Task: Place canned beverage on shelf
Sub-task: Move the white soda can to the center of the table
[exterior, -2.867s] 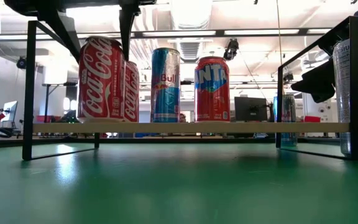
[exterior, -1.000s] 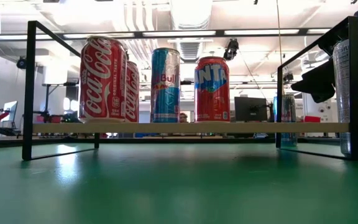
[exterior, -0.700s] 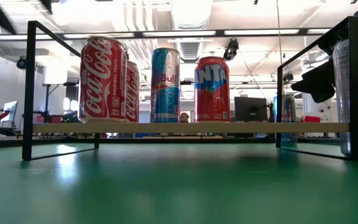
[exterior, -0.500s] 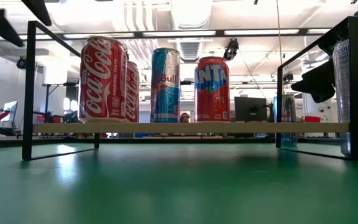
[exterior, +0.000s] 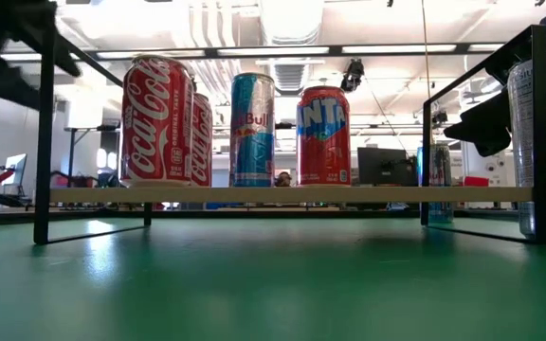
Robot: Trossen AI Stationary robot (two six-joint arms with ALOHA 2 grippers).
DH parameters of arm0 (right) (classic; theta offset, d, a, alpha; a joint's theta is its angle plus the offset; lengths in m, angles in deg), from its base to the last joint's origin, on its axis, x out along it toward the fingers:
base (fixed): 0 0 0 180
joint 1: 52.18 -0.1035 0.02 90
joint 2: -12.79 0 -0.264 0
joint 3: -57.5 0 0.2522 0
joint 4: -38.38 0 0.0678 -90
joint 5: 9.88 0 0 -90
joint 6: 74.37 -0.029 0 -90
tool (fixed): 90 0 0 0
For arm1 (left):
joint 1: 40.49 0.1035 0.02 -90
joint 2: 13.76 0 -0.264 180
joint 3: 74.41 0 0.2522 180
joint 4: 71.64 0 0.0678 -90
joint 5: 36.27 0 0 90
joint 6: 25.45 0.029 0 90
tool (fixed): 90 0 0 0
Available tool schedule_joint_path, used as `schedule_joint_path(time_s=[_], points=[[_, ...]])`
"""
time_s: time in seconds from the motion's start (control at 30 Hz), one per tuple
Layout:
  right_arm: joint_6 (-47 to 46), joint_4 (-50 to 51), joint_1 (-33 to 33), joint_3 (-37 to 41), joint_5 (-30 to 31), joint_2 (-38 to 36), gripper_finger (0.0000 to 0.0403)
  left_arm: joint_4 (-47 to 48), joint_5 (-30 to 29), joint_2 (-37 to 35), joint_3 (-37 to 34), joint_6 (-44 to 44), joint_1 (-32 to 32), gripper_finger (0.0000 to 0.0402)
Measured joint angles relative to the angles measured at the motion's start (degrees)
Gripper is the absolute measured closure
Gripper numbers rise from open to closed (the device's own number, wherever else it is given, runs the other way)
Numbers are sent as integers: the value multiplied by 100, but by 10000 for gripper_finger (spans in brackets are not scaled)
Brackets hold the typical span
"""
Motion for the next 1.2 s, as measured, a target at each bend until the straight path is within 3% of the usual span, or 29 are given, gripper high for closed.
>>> schedule_joint_path(time_s=[0.2, 0.33, 0.43, 0.7, 0.83, 1.0, 1.2], points=[[1, 0, -1, 0, 1, 0, 207, 87, 1766, 312, 852, -1335, 125, 29], [0, 0, 0, 0, 1, 0, 207, 406, 2953, 1114, 1419, -2665, 141, 29], [2, 0, 0, -1, 1, 0, 207, 457, 3624, 1800, 1954, -3149, 132, 29], [1, 0, 0, -1, 1, 0, 207, 1398, 4432, 3595, 3629, -4482, 59, 28], [0, 0, -1, -1, 1, 0, 207, 1575, 4481, 4333, 4264, -4982, -94, 28], [0, 0, 1, -1, 1, 0, 207, 1637, 4482, 5094, 4703, -5713, -314, 28], [2, 0, 1, -1, 1, 0, 207, 1639, 4483, 5499, 4906, -6563, -553, 28]])
